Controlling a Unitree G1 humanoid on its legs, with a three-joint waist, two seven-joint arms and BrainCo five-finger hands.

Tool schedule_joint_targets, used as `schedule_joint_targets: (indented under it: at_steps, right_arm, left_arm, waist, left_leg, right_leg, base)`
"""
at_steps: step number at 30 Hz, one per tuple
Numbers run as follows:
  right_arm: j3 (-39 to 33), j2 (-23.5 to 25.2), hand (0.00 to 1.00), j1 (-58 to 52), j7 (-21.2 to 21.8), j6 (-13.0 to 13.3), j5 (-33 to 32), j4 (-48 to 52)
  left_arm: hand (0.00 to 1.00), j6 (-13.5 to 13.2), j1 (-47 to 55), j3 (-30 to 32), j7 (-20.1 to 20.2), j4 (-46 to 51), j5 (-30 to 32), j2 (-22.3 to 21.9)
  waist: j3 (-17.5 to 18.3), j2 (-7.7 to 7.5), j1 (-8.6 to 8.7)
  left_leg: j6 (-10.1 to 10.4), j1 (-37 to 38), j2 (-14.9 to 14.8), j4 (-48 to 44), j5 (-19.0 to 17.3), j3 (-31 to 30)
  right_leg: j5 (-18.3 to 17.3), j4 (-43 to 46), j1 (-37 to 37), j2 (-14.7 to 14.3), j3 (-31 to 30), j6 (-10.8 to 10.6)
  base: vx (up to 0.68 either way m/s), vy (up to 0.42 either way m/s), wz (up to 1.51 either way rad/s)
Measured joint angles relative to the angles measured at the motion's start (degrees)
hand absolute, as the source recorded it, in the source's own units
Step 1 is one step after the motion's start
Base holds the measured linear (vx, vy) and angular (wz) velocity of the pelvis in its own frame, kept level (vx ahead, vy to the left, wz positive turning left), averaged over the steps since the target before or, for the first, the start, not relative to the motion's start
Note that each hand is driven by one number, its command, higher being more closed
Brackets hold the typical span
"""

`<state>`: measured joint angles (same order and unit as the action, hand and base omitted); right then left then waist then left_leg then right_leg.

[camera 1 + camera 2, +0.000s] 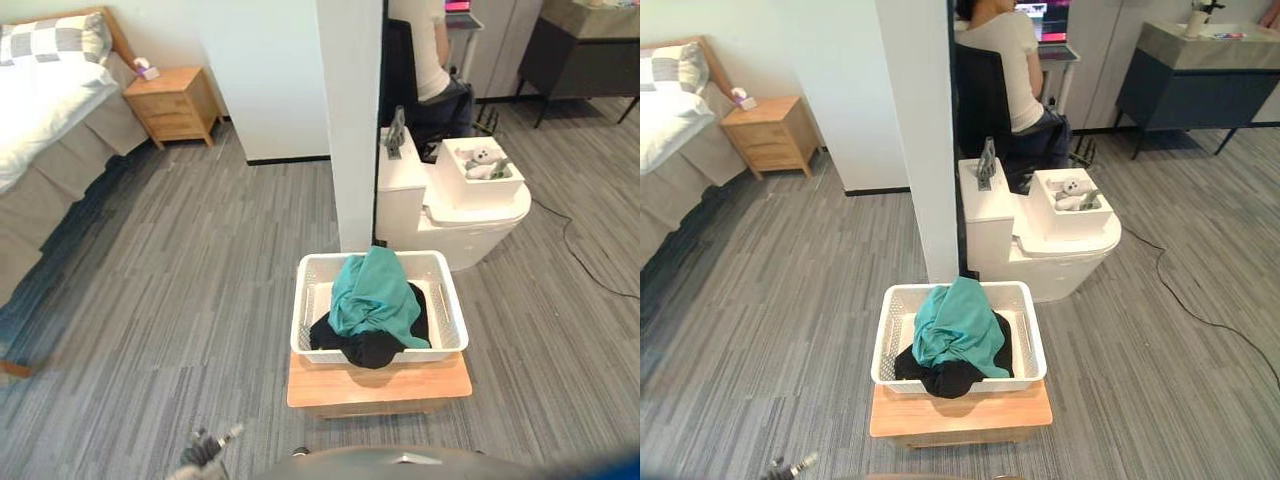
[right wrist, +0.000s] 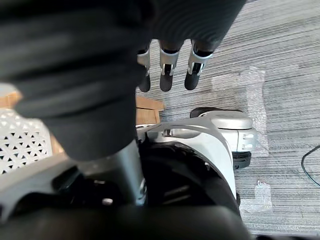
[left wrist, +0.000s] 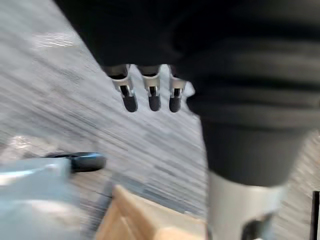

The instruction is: Tidy the bed and pick cloth on bed and put in laundry

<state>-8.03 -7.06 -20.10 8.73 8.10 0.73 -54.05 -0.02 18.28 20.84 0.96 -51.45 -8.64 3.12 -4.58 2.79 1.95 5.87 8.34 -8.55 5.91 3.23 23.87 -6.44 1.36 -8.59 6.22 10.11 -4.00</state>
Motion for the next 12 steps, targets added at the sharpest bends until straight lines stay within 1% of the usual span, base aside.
schedule_joint_targets:
  at_steps: [1,2,6,7,10,12]
  right_arm:
    - [0.1,-0.1,0.00,0.0,0.0,0.5,0.0,-0.4]
    - [0.2,-0.2,0.00,0.0,0.0,0.6,0.0,-0.6]
    - [0.2,-0.3,0.00,0.0,0.0,0.8,-1.6,-2.3]
    - [0.2,-0.3,0.00,0.1,0.0,0.8,-1.8,-2.8]
    - [0.1,-0.5,0.00,0.5,0.0,0.9,-1.9,-3.9]
    - [0.1,-0.6,0.00,1.3,0.1,0.9,-1.9,-5.1]
  left_arm:
    - [0.00,-0.8,0.9,-0.5,-0.2,-1.2,1.6,-1.1]
    - [0.00,-1.0,1.1,-0.5,-0.8,-2.0,2.6,-2.0]
    - [0.00,-1.0,0.9,-1.1,-1.3,-2.2,3.7,-2.3]
    - [0.00,-0.8,0.7,-2.2,-1.3,-2.3,3.6,-2.2]
    - [0.00,0.2,0.4,-2.8,-1.3,-3.6,3.6,-2.0]
    - [0.00,1.4,0.2,-2.9,-1.4,-4.4,3.6,-1.7]
  waist:
    - [0.2,0.05,-0.04]
    - [0.4,0.07,-0.10]
    - [1.4,-0.37,-0.90]
    - [1.5,-0.35,-1.03]
    - [1.6,-0.34,-1.30]
    - [1.6,-0.37,-1.22]
  left_leg:
    - [0.0,-0.1,0.0,0.0,0.0,-0.2]
    - [0.0,-0.1,0.0,0.0,0.0,-0.6]
    - [0.0,-0.2,0.0,0.0,0.0,-1.7]
    - [0.0,-0.3,0.2,0.0,0.0,-2.4]
    - [0.0,-0.4,0.2,0.0,0.0,-2.9]
    - [0.0,-0.5,0.3,0.0,0.0,-3.6]
  right_leg:
    - [-0.1,0.1,0.0,0.0,0.2,0.1]
    - [-0.2,0.2,0.0,0.0,0.5,0.0]
    - [-0.5,0.2,-0.6,0.0,1.6,-0.1]
    - [-0.6,0.2,-0.9,0.1,2.0,-0.2]
    - [-0.8,0.2,-0.9,0.1,2.4,-0.1]
    - [-0.8,0.2,-0.9,0.1,2.5,-0.1]
  base:
    - [-0.01,-0.010,0.10]
    - [-0.01,-0.010,0.11]
    - [0.00,-0.009,0.15]
    - [-0.01,-0.002,0.15]
    - [-0.01,-0.001,0.08]
    - [0.01,-0.001,0.02]
